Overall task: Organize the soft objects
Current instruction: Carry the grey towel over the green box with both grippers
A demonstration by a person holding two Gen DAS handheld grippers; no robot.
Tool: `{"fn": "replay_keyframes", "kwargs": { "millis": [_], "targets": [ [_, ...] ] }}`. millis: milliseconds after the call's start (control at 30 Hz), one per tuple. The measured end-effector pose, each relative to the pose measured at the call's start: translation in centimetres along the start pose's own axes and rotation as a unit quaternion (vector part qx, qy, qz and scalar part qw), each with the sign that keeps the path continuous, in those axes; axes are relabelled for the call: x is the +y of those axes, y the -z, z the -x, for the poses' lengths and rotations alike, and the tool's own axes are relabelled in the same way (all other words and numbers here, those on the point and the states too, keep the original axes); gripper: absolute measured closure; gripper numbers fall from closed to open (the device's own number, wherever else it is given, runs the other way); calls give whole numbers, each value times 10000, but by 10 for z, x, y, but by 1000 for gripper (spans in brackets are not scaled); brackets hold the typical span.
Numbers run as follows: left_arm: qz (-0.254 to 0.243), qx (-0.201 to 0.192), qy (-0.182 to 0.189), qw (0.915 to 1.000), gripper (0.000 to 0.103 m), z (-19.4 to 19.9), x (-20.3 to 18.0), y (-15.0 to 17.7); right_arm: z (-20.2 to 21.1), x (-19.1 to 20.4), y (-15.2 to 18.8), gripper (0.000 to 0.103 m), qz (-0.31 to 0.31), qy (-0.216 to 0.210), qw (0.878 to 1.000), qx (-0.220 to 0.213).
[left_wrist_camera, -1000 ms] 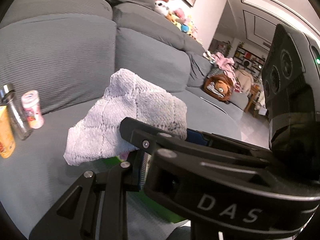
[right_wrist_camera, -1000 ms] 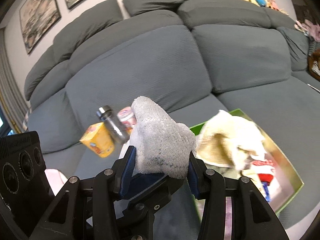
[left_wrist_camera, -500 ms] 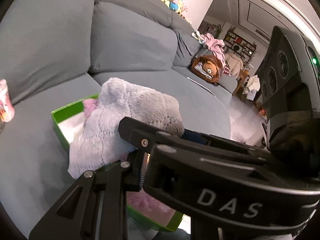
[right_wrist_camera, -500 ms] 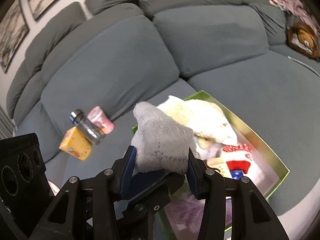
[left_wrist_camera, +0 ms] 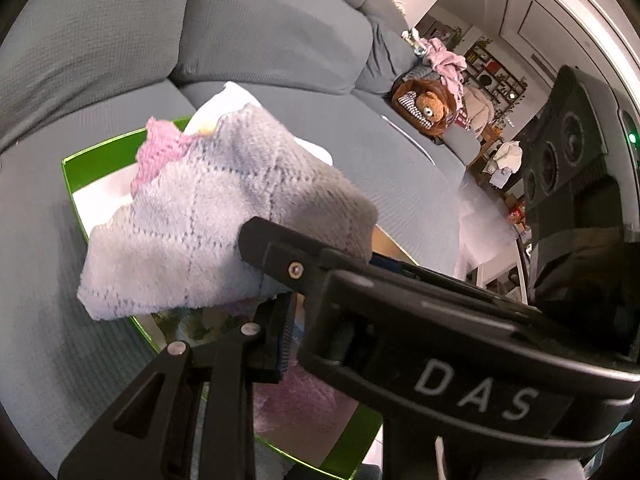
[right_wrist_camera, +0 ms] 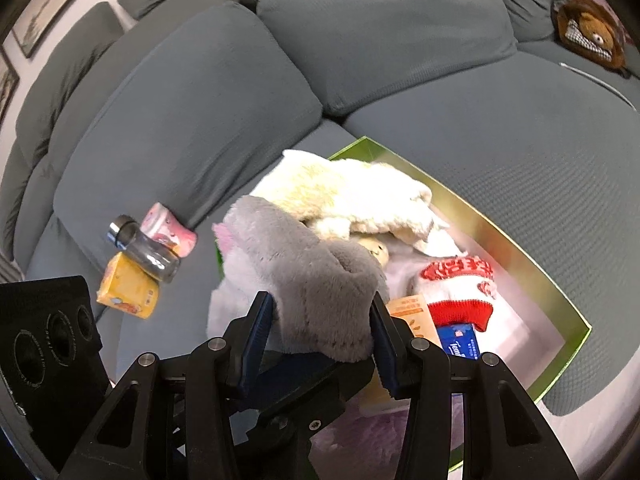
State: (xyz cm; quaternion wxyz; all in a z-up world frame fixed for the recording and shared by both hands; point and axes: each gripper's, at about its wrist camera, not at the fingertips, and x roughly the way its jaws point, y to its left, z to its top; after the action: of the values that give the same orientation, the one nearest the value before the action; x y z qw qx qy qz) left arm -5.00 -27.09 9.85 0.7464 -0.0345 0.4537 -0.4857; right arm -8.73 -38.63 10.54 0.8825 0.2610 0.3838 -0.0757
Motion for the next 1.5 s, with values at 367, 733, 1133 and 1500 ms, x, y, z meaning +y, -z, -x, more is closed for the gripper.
{"fn": "replay_keyframes", "kwargs": {
  "millis": [367, 733, 1133, 1500],
  "targets": [
    [219, 358, -124, 9990, 84, -14, 6, -1, -17, -12, -2, 54, -191, 79, 9995, 244],
    [200, 545, -232, 9980, 84, -21, 9, -3, -27, -22, -5, 52, -365, 61, 9986, 369],
    [200, 637, -263, 9974, 81, -26, 12, -6, -28, -26, -6, 46, -499, 108, 9980, 367],
    [156, 741, -397, 9963, 76, -33, 7, -10, -30, -32, -7, 40, -641, 170, 9972, 345]
  ]
}}
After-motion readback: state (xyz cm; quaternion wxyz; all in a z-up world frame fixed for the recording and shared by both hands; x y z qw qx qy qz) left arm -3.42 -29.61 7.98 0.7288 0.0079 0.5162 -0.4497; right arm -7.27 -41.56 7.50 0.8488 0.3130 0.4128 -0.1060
